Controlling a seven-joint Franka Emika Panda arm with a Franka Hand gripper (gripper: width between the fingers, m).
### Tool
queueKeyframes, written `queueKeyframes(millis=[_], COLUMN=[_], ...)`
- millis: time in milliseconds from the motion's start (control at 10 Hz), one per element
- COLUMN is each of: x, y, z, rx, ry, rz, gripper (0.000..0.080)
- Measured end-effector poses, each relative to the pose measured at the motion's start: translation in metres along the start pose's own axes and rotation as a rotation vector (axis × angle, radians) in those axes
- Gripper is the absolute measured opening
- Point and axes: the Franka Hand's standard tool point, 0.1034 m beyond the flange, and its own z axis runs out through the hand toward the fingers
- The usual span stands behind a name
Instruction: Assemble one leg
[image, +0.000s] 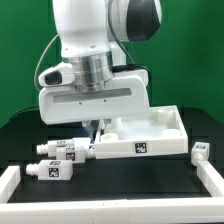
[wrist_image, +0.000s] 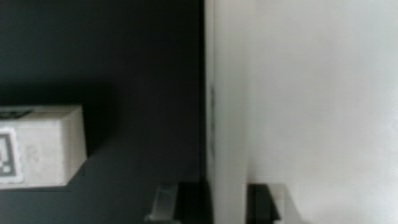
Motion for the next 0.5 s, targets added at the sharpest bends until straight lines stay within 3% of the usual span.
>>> queueKeyframes(millis=[300,500], x=[0.0,0.027], y=[0.0,0.005], z=[0.005,0.03], rx=[-0.002,-0.006], ry=[-0.005,-0.004], rz=[-0.017,-0.074], gripper=[0.0055,0.0055])
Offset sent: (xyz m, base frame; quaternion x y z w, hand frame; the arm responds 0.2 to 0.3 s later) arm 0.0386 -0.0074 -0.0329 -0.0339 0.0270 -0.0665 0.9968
